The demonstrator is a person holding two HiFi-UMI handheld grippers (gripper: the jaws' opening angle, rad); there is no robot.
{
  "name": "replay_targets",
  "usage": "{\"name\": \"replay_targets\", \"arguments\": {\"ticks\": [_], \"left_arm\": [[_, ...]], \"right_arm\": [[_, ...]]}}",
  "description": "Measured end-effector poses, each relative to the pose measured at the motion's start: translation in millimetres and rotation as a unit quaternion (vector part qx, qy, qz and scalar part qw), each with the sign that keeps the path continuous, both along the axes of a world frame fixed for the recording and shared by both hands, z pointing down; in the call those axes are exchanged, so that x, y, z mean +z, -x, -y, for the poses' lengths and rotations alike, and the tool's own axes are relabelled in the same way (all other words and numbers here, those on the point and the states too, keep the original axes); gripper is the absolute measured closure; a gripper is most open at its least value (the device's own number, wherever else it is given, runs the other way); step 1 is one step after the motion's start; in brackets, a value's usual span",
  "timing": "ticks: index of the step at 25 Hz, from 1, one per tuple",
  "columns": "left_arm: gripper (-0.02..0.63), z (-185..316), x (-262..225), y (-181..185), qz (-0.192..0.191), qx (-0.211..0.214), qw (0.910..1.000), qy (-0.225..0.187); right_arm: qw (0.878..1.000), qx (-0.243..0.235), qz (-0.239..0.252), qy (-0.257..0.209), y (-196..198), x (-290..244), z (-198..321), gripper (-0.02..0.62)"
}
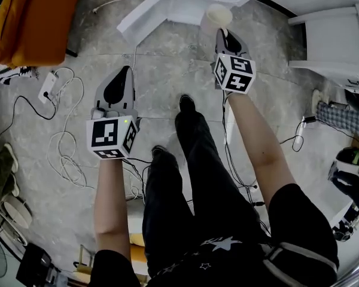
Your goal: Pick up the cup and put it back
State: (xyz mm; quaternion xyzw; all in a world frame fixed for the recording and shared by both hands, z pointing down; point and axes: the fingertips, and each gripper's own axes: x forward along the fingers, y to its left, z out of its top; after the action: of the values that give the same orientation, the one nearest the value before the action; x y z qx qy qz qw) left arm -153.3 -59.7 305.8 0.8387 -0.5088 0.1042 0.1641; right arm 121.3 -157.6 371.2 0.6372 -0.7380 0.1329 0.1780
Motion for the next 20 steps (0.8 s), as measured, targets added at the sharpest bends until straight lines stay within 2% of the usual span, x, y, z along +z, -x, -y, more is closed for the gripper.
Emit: {"name": "replay_targets", "arguments": {"ticks": [10,15,20], "left_arm": [[0.597,-96,-105,5,0.008,0.020,0.9997,-0.012],[0.597,-135,-126,10,-0.021,-0.003,0.9998,0.007],[0.597,-166,-155,7,-0.041,-0.014,0.9989,0.015]], "right_arm": [[0.999,0.014,0.004,-0.029,-8,-125,-115,0.554],[0.998,-0.005,-0.048,-0.047,-7,-169,-176,0.554],[0.997,-0.024,-0.055,-0.056,0,-215,-235,0.554]]}}
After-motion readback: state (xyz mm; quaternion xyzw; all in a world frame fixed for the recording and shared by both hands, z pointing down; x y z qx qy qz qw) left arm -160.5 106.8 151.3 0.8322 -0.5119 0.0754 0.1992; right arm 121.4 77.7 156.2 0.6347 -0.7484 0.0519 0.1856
